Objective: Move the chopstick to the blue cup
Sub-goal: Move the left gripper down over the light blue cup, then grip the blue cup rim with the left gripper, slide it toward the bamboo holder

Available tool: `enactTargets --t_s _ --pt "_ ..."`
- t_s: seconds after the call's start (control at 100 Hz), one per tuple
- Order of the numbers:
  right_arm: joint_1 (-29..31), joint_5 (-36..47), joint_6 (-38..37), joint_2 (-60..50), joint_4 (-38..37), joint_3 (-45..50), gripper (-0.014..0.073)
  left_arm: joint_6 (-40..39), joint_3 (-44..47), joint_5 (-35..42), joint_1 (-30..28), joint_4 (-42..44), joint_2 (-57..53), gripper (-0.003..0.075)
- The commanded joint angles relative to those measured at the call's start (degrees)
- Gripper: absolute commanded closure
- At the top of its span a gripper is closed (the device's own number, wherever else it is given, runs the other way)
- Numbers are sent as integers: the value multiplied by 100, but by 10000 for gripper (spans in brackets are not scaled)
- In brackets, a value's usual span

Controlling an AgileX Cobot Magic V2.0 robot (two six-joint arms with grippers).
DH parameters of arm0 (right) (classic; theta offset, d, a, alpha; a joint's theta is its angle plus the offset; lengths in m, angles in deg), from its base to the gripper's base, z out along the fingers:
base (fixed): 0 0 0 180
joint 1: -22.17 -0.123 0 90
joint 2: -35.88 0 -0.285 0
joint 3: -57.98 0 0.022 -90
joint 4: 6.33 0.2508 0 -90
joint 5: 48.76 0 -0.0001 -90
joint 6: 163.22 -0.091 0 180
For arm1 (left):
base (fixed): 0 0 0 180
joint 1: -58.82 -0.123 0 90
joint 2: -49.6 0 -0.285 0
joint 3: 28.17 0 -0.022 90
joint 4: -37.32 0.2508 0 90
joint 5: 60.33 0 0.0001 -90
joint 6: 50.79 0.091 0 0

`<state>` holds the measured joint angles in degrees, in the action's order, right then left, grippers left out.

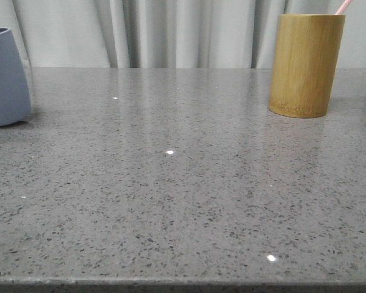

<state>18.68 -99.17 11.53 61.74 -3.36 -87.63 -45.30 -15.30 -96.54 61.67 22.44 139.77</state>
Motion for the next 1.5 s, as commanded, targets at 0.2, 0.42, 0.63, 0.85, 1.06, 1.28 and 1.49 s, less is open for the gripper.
enactTargets --t_s 0.2,0.42,0.63,0.85,1.06,1.28,1.49 --pt "26 377 14 119 10 -180 -52 309 -967 -215 1239 -152 -142 739" --pt "26 336 14 119 28 -180 -52 309 -1857 -385 2149 -152 479 739" --pt "26 264 14 119 108 -180 -52 299 -2802 -630 2681 -126 1287 739" --pt "26 222 14 119 143 -180 -52 288 -3613 -1020 2980 -93 2011 739" --pt "26 232 14 119 173 -180 -52 277 -3809 -1050 3060 9 2293 739" --pt "26 234 14 119 193 -180 -52 277 -3809 -1064 3060 31 2383 739" --pt "26 263 14 119 204 -180 -52 277 -3809 -1087 3060 31 2407 739"
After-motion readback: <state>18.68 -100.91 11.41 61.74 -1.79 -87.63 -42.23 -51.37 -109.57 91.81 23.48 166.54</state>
